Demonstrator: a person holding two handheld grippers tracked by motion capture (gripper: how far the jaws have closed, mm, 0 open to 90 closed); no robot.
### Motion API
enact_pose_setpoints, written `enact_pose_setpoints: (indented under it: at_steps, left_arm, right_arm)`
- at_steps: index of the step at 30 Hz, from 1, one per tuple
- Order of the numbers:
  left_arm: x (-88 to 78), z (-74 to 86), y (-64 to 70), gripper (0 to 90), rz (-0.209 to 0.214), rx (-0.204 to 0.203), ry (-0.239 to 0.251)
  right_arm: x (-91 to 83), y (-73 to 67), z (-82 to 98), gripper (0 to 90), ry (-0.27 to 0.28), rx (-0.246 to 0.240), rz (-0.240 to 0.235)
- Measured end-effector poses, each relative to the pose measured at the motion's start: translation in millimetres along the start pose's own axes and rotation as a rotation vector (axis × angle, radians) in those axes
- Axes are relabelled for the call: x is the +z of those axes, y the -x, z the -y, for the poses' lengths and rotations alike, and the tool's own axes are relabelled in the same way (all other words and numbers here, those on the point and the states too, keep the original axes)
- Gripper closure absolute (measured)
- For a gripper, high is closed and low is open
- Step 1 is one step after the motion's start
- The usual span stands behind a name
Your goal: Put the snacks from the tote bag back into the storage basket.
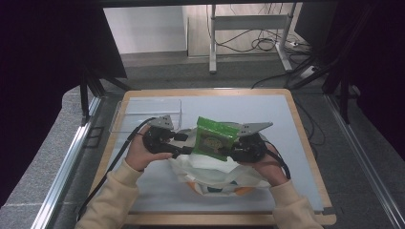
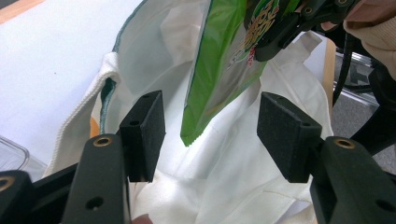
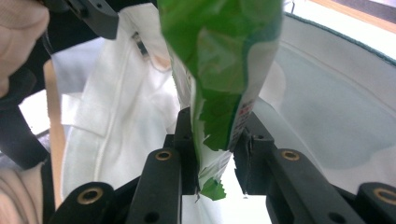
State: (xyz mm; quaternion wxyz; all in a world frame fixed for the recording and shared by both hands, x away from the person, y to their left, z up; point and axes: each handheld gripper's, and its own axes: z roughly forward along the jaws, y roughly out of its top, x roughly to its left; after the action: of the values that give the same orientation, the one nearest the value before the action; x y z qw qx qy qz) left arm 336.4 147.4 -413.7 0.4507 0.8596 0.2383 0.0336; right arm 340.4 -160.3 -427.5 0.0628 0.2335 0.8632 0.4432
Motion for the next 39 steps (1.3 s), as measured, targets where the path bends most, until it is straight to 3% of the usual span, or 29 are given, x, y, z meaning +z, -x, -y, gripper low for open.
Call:
enact_pose_setpoints:
  at_steps: [12, 19, 25, 33, 39]
  left_arm:
    - [-12.9, -2.1, -2.5, 40.7, -0.016, 0.005, 0.027]
    - [-21.5, -10.2, -0.5, 39.6, -0.019, 0.041, 0.029]
    - [-23.4, -22.7, -1.8, 38.8, -0.015, 0.069, 0.010]
    - [-14.3, -37.1, -8.5, 38.4, 0.018, 0.101, -0.056]
    - [4.1, -44.7, -9.1, 38.4, 0.043, 0.152, -0.167]
  right_arm:
    - [5.3, 2.4, 0.4, 72.1, -0.083, -0.053, 0.034]
    - [8.1, 7.8, -3.2, 72.0, -0.129, -0.068, 0.030]
    - [13.2, 9.5, -13.7, 72.0, -0.233, -0.121, 0.030]
    - [21.3, 7.7, -23.4, 71.9, -0.335, -0.210, 0.018]
    - [27.2, 2.4, -26.6, 71.9, -0.376, -0.257, -0.003]
